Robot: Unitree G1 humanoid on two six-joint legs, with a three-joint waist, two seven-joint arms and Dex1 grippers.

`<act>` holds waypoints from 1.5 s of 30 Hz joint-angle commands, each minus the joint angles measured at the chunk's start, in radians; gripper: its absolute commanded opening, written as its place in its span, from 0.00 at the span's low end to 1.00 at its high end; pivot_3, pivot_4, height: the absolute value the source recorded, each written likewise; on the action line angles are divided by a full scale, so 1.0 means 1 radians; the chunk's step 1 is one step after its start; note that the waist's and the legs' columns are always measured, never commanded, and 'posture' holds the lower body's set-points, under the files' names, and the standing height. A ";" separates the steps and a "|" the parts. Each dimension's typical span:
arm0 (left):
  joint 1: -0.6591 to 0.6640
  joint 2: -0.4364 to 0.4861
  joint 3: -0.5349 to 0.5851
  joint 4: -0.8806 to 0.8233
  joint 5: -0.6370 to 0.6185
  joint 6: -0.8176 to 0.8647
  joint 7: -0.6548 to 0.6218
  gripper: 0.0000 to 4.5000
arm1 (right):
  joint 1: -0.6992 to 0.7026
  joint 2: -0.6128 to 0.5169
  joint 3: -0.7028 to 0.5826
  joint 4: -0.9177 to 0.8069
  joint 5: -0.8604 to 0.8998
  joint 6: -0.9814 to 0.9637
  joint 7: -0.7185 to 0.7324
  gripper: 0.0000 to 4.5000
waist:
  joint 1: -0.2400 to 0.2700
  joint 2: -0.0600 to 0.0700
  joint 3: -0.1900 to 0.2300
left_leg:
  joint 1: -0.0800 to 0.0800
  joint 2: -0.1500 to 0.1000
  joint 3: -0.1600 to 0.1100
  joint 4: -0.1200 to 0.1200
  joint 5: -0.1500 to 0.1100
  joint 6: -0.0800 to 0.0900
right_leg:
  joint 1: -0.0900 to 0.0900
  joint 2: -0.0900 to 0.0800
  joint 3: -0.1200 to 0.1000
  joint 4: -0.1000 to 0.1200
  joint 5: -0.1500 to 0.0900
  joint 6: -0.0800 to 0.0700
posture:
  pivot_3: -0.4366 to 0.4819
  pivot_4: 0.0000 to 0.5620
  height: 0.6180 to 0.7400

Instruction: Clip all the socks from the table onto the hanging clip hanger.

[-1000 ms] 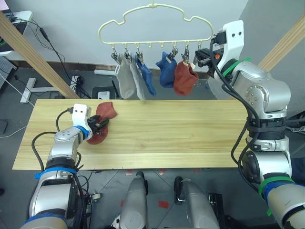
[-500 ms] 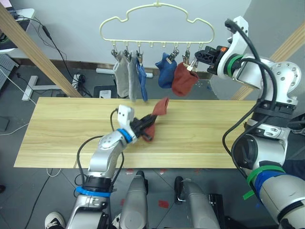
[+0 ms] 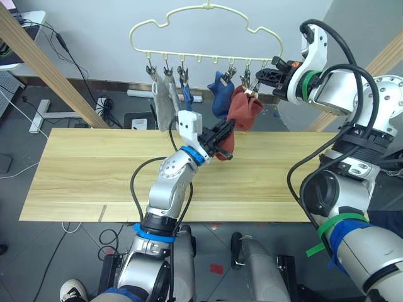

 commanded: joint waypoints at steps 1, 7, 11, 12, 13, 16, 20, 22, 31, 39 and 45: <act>-0.001 -0.008 -0.021 0.000 0.011 -0.036 -0.006 0.01 | 0.008 -0.006 -0.039 -0.016 -0.024 0.032 -0.044 0.00 | 0.000 0.000 0.000 | 0.000 0.000 0.000 0.000 0.000 0.000 | 0.000 0.000 0.000 0.000 0.000 0.000 | 0.54 0.68 1.00; -0.022 -0.007 -0.039 0.036 0.038 -0.080 -0.015 0.01 | -0.014 0.021 -0.087 -0.013 -0.029 0.062 -0.071 0.00 | -0.004 0.000 0.000 | 0.000 0.000 -0.001 0.000 0.000 0.001 | 0.000 0.000 0.000 0.000 0.000 0.000 | 0.54 0.67 1.00; -0.043 -0.013 -0.040 0.058 0.041 -0.094 -0.015 0.00 | -0.025 0.037 -0.118 -0.012 -0.030 0.084 -0.078 0.16 | -0.007 0.000 0.000 | 0.000 -0.001 -0.001 0.000 0.000 0.001 | 0.000 0.000 0.000 0.000 0.000 0.000 | 0.54 0.67 1.00; -0.048 -0.013 -0.038 0.062 0.040 -0.096 -0.015 0.00 | -0.027 0.039 -0.122 -0.011 -0.031 0.086 -0.080 0.24 | -0.010 0.000 0.000 | -0.001 -0.001 -0.001 0.000 0.000 0.001 | 0.000 0.000 0.000 0.000 0.000 0.000 | 0.54 0.67 1.00; -0.051 -0.012 -0.037 0.064 0.040 -0.097 -0.015 0.00 | -0.028 0.039 -0.125 -0.010 -0.032 0.087 -0.080 0.35 | -0.014 0.000 0.000 | -0.001 -0.002 -0.001 0.000 0.000 0.001 | 0.000 -0.001 0.000 0.000 0.000 0.000 | 0.54 0.67 1.00; -0.060 -0.010 -0.035 0.066 0.037 -0.097 -0.015 0.00 | -0.037 0.040 -0.139 -0.003 -0.037 0.092 -0.078 0.60 | -0.027 0.000 0.000 | -0.001 -0.002 0.000 -0.001 0.000 0.001 | -0.001 -0.001 0.001 0.001 0.000 0.001 | 0.54 0.68 1.00; -0.071 -0.006 -0.037 0.078 0.044 -0.099 -0.014 0.00 | -0.049 0.012 -0.150 0.008 -0.003 0.085 -0.022 0.90 | -0.043 0.000 0.000 | -0.001 -0.002 -0.001 -0.002 0.000 0.001 | -0.002 -0.001 0.000 0.002 0.000 0.001 | 0.55 0.68 1.00; -0.077 -0.005 -0.037 0.092 0.049 -0.102 -0.013 0.00 | -0.038 -0.034 -0.145 -0.018 0.073 0.102 0.064 0.99 | -0.048 0.000 0.000 | -0.001 -0.002 -0.001 -0.002 0.000 0.001 | -0.002 -0.001 0.001 0.002 0.000 0.001 | 0.55 0.68 1.00; -0.047 0.131 -0.009 0.171 0.029 -0.031 -0.132 0.51 | 0.423 -0.433 0.168 -0.395 0.324 0.027 0.453 1.00 | -0.049 0.000 0.000 | -0.001 -0.005 0.000 -0.002 -0.001 0.003 | -0.001 -0.003 0.002 0.001 -0.002 0.003 | 0.54 0.67 1.00; 0.275 0.600 0.225 -0.066 -0.117 0.255 -0.325 1.00 | 0.969 -0.658 0.454 -0.586 0.004 -0.714 0.775 1.00 | -0.083 0.001 0.001 | 0.002 -0.001 0.000 -0.004 -0.001 0.003 | -0.003 0.000 0.003 0.004 -0.004 0.005 | 0.62 0.64 1.00; 0.508 0.789 0.417 -0.152 -0.144 0.309 -0.351 1.00 | 1.111 -0.651 0.424 -0.526 -0.073 -0.899 0.800 1.00 | -0.051 0.001 0.000 | 0.005 -0.001 0.002 -0.002 0.002 0.003 | 0.001 -0.004 0.002 0.000 -0.004 0.006 | 0.68 0.60 1.00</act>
